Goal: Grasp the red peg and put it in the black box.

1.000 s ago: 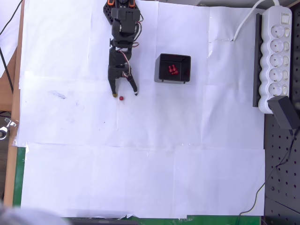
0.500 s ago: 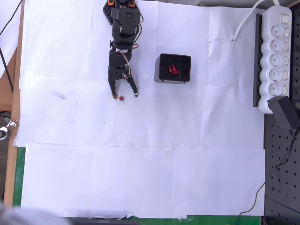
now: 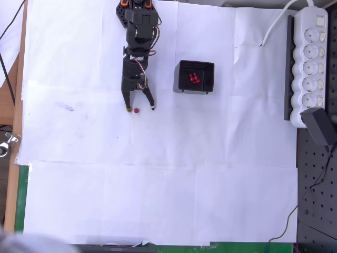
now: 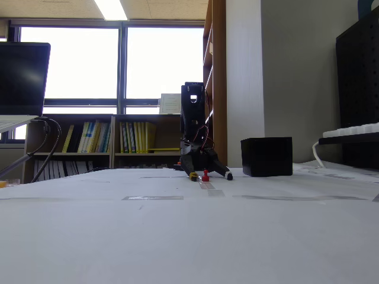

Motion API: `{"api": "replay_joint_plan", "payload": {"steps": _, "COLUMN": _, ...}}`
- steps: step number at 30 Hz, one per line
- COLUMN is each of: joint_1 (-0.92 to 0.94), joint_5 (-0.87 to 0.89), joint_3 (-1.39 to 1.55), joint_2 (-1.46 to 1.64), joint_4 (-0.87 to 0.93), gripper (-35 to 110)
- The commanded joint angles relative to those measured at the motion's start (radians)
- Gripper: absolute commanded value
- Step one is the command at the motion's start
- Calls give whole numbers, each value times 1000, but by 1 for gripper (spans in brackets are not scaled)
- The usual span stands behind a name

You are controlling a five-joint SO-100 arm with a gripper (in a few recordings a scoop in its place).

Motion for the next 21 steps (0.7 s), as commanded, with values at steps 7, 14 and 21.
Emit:
{"api": "replay_joint_plan", "payload": {"steps": 7, "joint_1": -14, "joint_5": 9, "joint_3": 35, "joint_2": 8, "joint_4": 23, "gripper": 34}}
{"api": "replay_joint_plan", "payload": {"steps": 14, "joint_1": -14, "joint_5": 20, "joint_3": 37, "joint_2": 11, "joint_4": 20, "gripper": 26}}
{"api": "replay_joint_plan", "payload": {"steps": 21, "joint_1": -14, "joint_5": 43, "joint_3": 37, "joint_2": 9, "joint_4": 15, "gripper": 8}}
